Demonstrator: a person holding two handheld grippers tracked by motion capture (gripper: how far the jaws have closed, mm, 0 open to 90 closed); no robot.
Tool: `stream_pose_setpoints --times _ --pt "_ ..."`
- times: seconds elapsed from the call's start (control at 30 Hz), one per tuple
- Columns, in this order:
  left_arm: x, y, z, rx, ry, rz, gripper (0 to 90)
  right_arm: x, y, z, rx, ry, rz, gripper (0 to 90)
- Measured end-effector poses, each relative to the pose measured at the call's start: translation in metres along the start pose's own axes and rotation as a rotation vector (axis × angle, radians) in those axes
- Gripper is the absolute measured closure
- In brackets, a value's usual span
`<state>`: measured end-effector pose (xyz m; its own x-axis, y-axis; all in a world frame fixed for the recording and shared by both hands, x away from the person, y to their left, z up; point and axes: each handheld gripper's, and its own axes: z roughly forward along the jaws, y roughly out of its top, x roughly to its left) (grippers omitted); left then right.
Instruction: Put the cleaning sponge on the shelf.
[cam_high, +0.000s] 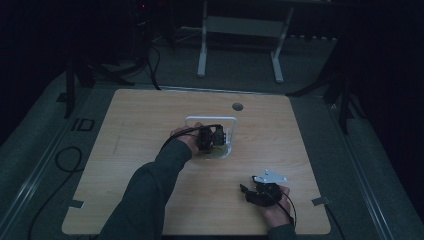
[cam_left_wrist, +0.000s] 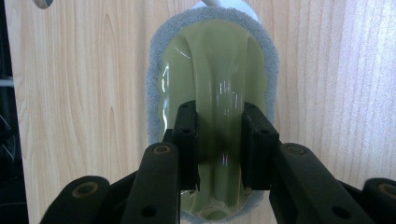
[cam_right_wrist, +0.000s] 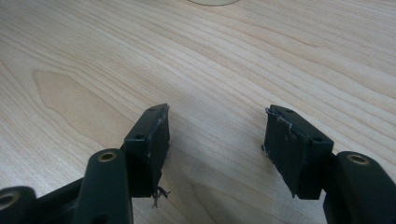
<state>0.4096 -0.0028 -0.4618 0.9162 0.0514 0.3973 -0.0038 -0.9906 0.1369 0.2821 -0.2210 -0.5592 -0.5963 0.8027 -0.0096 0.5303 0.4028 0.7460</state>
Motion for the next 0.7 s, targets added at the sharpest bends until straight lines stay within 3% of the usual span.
stream_pose_setpoints --times 0.7 --pt "0.0023 -0.0002 0.0056 -0.007 0.028 0.011 70.8 0.0000 0.0000 0.0000 0.000 0.000 0.000 39.7"
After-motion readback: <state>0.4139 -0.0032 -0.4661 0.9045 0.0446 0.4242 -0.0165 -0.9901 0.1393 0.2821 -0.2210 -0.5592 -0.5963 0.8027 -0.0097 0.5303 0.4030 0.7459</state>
